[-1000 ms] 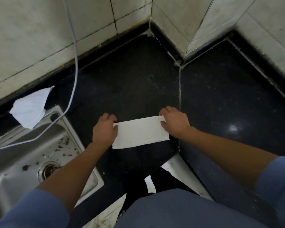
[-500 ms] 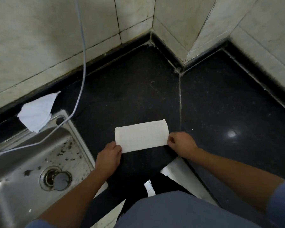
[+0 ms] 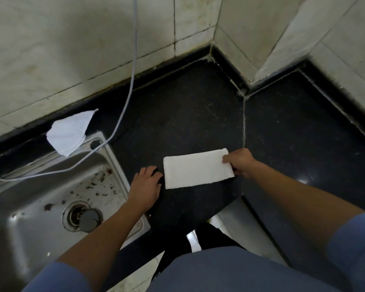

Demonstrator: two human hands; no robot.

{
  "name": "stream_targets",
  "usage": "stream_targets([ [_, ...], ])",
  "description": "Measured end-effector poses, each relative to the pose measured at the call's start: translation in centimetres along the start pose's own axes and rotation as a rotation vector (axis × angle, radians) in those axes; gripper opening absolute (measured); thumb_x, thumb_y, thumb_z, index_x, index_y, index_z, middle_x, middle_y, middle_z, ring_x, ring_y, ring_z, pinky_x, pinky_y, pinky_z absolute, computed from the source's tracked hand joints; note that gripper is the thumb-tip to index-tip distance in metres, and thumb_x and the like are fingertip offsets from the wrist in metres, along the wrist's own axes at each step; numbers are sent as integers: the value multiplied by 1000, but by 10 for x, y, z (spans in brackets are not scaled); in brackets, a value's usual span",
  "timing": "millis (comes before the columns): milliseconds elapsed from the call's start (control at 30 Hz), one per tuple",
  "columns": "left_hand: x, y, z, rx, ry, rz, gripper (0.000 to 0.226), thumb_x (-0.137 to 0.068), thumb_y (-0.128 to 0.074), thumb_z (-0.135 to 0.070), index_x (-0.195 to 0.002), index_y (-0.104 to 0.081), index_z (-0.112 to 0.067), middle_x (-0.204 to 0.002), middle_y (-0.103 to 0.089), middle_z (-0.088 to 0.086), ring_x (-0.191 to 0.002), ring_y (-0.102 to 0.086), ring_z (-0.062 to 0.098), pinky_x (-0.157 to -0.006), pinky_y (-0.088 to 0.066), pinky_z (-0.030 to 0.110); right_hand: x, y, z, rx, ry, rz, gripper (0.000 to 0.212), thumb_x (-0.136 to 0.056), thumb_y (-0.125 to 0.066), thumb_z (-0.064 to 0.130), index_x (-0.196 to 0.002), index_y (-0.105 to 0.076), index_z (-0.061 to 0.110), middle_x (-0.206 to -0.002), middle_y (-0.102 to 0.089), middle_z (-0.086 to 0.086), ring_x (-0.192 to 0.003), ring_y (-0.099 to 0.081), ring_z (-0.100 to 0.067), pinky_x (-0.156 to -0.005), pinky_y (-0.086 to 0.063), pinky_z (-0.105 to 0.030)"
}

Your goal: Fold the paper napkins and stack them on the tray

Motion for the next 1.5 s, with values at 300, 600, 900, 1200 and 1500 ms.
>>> stream_targets([
  [300,44,7,41,138,127,-114,27,-81,-66,-11,-108,-67,-11,-124,-56,10,-110,-54,31,-90,-49,41,31,-113,47,157,166,205,15,-79,-73,10,-74,-59,10,-81,-64,-10,-67,-65,-20,-50,-52,-27],
  [600,75,0,61,161,186,-122,29,-77,-66,-8,-106,-66,-10,-119,-58,14,-104,-56,36,-84,-48,41,19,-179,42,500,228,145,56,-67,-77,43,-105,-63,5,-90,-70,-9,-84,-68,-26,-68,-51,-31],
  [900,15,10,3,55,-6,-21,40,-95,-48,-25,-134,-48,-18,-151,-30,6,-135,-31,24,-107,-34,38,50,-127,26,1057,906,19,42,-95,-50,30,-135,-47,18,-143,-43,-6,-132,-38,-23,-99,-40,-36],
  [1200,-21,-23,-9,-131,-87,193,63,-99,-36,-42,-151,-8,-22,-160,13,0,-147,2,24,-116,-18,44,21,-105,-24,1359,891,94,72,-98,-18,56,-153,1,13,-161,12,-5,-148,11,-17,-118,-9,-48],
  [1500,33,-2,-2,44,129,10,58,-93,-53,-37,-145,-34,-19,-158,-17,2,-143,-20,26,-112,-27,42,19,-114,53,1252,988,98,58,-93,-49,46,-142,-37,18,-146,-37,-7,-131,-35,-26,-104,-32,-42],
])
Point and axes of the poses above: each hand's wrist, its own x-axis away from the middle knuckle, its own y-axis out of the back of the hand, z = x × y, the point moved 3 cm from there along -x, towards the middle knuckle
